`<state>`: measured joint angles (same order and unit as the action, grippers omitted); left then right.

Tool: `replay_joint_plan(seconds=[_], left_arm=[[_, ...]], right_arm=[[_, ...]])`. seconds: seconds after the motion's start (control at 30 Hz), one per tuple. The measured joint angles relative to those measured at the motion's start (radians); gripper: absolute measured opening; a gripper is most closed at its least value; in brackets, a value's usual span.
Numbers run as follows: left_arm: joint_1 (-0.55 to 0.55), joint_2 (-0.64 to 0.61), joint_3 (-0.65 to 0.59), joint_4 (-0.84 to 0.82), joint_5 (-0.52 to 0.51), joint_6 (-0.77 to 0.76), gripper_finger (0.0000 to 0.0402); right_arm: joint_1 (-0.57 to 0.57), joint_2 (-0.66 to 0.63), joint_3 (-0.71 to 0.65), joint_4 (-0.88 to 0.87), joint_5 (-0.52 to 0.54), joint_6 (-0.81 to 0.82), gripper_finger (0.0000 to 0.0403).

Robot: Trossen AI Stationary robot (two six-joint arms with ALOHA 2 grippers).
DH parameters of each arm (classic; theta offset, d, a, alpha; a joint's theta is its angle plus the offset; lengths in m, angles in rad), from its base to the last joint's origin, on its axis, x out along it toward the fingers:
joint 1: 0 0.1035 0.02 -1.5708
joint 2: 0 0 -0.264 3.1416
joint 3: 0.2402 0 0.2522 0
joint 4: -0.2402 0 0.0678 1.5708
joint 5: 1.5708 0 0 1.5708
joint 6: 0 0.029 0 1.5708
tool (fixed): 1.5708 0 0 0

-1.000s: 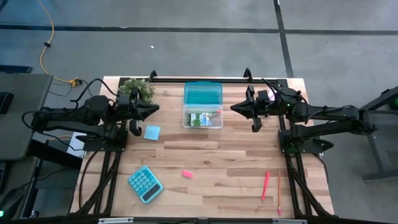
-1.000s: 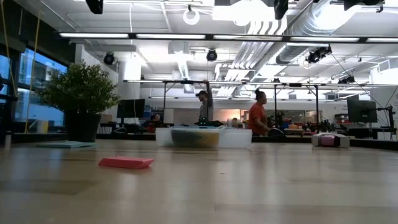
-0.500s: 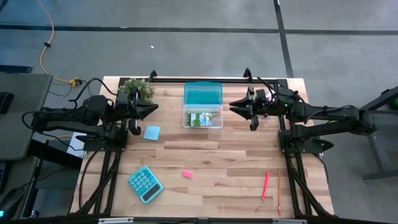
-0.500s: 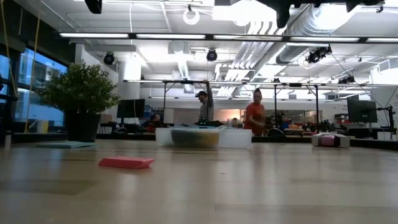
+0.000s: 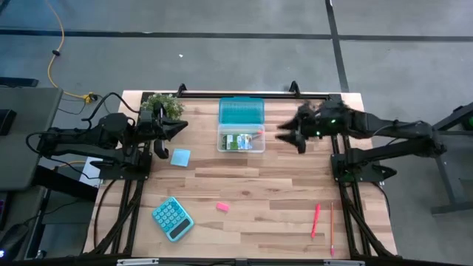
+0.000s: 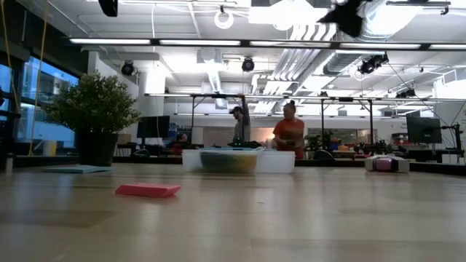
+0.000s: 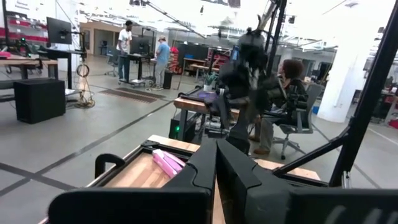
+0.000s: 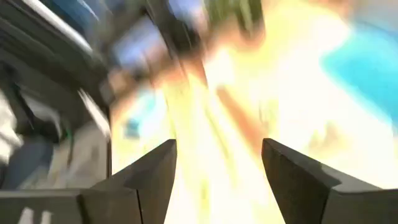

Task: Pack school essentials
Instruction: Put the orange pen into the supply box

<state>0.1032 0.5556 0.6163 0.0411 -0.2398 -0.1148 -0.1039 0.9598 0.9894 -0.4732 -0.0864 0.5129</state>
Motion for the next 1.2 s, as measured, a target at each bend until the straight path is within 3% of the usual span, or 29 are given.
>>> replay_joint_plan(seconds=[0.1, 0.23, 0.5, 0.67, 0.87, 1.2], left_arm=[[0.0, 0.0, 0.0, -0.009, 0.0, 0.003, 0.0], [0.0, 0.001, 0.0, -0.036, 0.0, 0.003, 0.0], [0.0, 0.0, 0.0, -0.066, 0.0, 0.005, 0.0], [0.0, 0.0, 0.0, -0.084, 0.0, 0.006, 0.0], [0.0, 0.0, 0.0, -0.089, 0.0, 0.012, 0.0], [0.001, 0.0, 0.0, -0.09, 0.0, 0.022, 0.0]], right_arm=[[0.087, 0.062, 0.084, -0.322, 0.001, 0.211, 0.0219], [0.26, 0.124, 0.076, -0.513, -0.004, 0.597, 0.021], [0.649, 0.23, -0.085, -0.437, -0.087, 1.33, 0.0203], [0.829, 0.289, -0.179, -0.321, -0.138, 1.619, 0.0203], [0.927, 0.324, -0.336, -0.04, -0.125, 1.78, 0.0203], [0.896, 0.403, -0.385, 0.008, -0.143, 1.775, 0.0203]])
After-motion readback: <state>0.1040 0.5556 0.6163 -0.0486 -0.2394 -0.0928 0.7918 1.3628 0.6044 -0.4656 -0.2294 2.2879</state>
